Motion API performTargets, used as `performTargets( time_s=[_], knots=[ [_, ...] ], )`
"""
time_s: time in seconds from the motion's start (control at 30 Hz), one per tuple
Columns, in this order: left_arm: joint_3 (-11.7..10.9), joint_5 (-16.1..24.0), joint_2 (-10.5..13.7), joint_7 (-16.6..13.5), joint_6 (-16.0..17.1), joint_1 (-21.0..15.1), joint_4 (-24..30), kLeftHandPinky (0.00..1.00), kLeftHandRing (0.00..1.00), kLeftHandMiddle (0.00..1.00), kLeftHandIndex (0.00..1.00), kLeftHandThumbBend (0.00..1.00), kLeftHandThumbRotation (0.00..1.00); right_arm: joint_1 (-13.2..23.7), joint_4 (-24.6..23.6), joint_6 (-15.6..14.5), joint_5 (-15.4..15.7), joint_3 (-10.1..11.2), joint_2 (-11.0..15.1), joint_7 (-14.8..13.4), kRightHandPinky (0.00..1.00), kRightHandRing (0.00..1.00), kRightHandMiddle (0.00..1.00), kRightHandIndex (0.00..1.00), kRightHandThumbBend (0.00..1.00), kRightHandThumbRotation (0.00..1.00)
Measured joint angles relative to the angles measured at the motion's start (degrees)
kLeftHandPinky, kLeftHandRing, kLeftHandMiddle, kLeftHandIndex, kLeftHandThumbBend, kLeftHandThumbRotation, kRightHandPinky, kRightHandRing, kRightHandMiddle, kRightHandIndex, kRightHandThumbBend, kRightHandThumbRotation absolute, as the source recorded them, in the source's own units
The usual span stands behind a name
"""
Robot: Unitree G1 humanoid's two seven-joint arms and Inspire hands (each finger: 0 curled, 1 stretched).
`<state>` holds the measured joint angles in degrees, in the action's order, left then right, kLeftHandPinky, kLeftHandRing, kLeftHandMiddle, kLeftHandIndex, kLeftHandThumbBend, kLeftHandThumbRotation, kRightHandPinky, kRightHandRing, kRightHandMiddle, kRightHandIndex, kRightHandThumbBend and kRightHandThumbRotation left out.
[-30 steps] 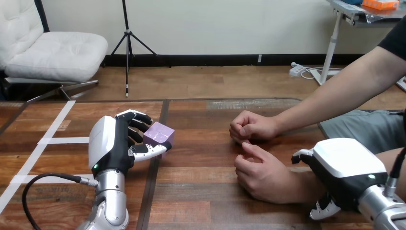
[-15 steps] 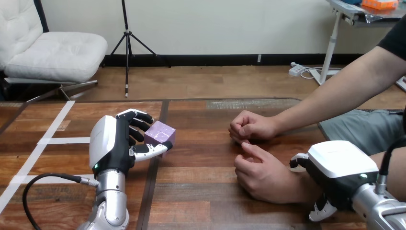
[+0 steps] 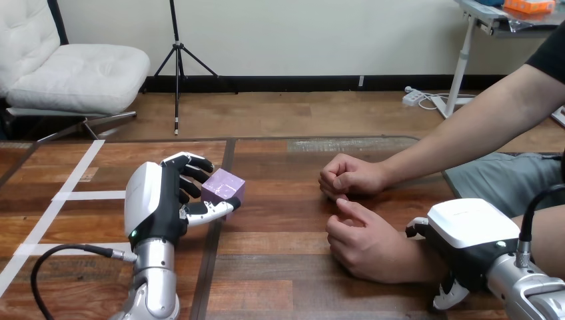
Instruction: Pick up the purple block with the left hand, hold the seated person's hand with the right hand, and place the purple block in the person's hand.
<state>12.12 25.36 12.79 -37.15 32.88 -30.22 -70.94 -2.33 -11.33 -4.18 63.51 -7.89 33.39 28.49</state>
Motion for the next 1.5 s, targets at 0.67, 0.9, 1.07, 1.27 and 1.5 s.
performTargets(
  time_s=[0.67, 0.9, 1.07, 1.27, 1.5],
  knots=[
    [0.00, 0.03, 0.05, -0.03, 0.21, 1.30, 1.04, 0.43, 0.47, 0.53, 0.56, 0.69, 0.00, 4.09, 5.00, -1.50, 3.27, -3.40, 0.75, -0.53, 0.85, 0.84, 0.83, 0.81, 0.76, 0.11],
    [0.03, 0.17, 0.13, -0.33, 0.41, 1.30, 1.39, 0.43, 0.46, 0.52, 0.56, 0.69, 0.00, 4.94, 6.08, -2.30, 4.11, -3.86, 0.75, -0.56, 0.84, 0.83, 0.83, 0.81, 0.75, 0.10],
    [0.05, 0.30, 0.16, -0.64, 0.70, 1.30, 1.60, 0.43, 0.46, 0.52, 0.56, 0.69, 0.00, 5.57, 6.93, -3.02, 5.19, -4.51, 0.75, -0.49, 0.84, 0.83, 0.83, 0.81, 0.73, 0.11],
    [0.05, 0.30, 0.17, -0.64, 0.84, 1.30, 1.88, 0.43, 0.46, 0.53, 0.56, 0.69, 0.00, 6.32, 7.54, -4.24, 6.76, -5.54, 0.75, 0.08, 0.82, 0.82, 0.82, 0.81, 0.72, 0.11],
    [0.05, 0.31, 0.19, -0.63, 0.85, 1.30, 1.98, 0.44, 0.47, 0.53, 0.57, 0.68, 0.00, 6.75, 7.90, -4.92, 6.97, -5.95, 0.75, 0.24, 0.80, 0.81, 0.81, 0.80, 0.73, 0.10]
  ],
)
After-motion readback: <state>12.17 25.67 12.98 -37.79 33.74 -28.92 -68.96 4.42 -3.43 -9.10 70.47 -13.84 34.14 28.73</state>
